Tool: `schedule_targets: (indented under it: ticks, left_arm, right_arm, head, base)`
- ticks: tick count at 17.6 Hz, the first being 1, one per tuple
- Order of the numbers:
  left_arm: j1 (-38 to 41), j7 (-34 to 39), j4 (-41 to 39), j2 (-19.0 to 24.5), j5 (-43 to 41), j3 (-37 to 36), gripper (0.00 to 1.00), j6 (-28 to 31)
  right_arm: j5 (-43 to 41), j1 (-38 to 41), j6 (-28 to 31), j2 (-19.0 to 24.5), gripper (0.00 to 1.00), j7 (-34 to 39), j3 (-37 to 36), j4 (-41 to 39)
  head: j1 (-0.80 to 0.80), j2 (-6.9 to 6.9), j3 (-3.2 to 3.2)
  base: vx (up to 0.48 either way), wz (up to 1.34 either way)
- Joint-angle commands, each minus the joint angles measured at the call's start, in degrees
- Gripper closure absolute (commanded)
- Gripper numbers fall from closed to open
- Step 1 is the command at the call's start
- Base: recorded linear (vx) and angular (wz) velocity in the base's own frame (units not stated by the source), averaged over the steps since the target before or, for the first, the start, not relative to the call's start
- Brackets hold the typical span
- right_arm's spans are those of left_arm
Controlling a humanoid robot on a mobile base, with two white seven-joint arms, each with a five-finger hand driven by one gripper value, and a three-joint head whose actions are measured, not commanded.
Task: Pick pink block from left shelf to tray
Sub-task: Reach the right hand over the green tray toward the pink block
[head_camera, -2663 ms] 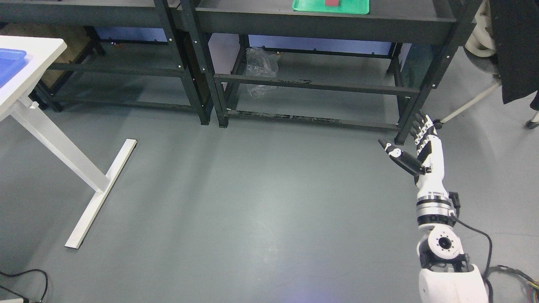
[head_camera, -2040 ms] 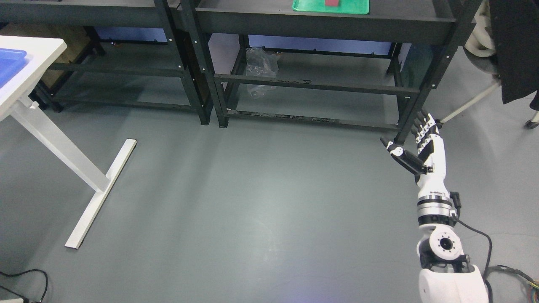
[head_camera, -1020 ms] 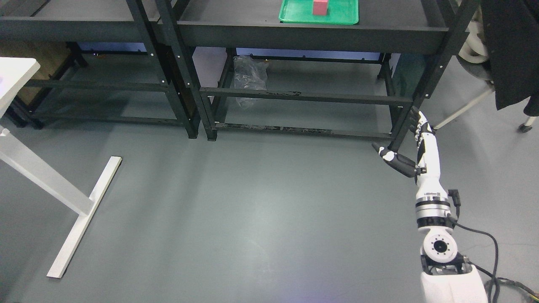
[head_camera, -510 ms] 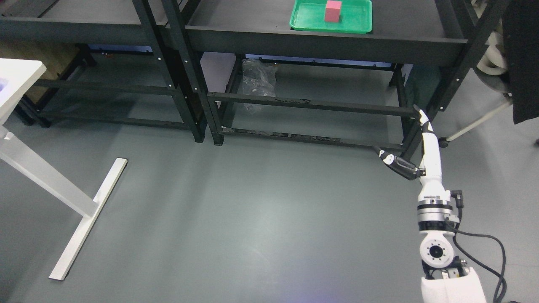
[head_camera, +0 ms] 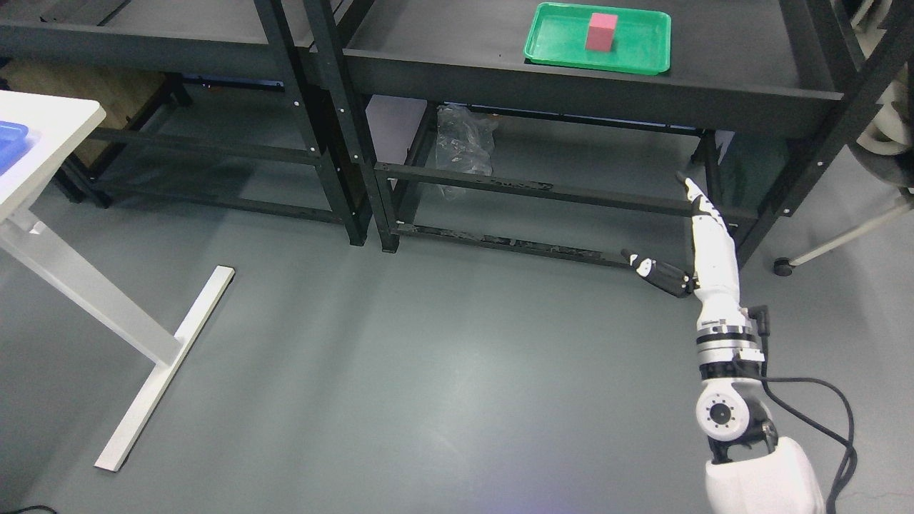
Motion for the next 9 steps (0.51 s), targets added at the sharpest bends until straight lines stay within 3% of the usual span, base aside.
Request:
schedule_targets:
  ticks: [1, 4, 9]
  left_arm:
    - [1.1, 0.0, -1.0, 1.0, 0.0, 0.0, 0.00, 0.0]
    - [1.1, 0.0, -1.0, 1.0, 0.0, 0.0, 0.00, 0.0]
    - [1.1, 0.0, -1.0, 1.0, 0.0, 0.0, 0.00, 0.0]
  right_arm:
    - [7.5, -1.6, 0.1, -1.0, 0.02, 0.5, 2.0, -0.2]
    - [15.6, -2.4, 0.2, -1.1, 0.02, 0.9, 4.3, 0.1]
    - [13.8, -2.6, 0.1, -1.0, 0.02, -0.6, 4.5, 0.0]
  head:
    - [0.00, 0.00, 0.00]
    - [0.00, 0.00, 0.00]
    - [0.00, 0.00, 0.00]
  base:
    - [0.140, 0.02]
    - [0.158, -0.01]
    - [0.202, -0.02]
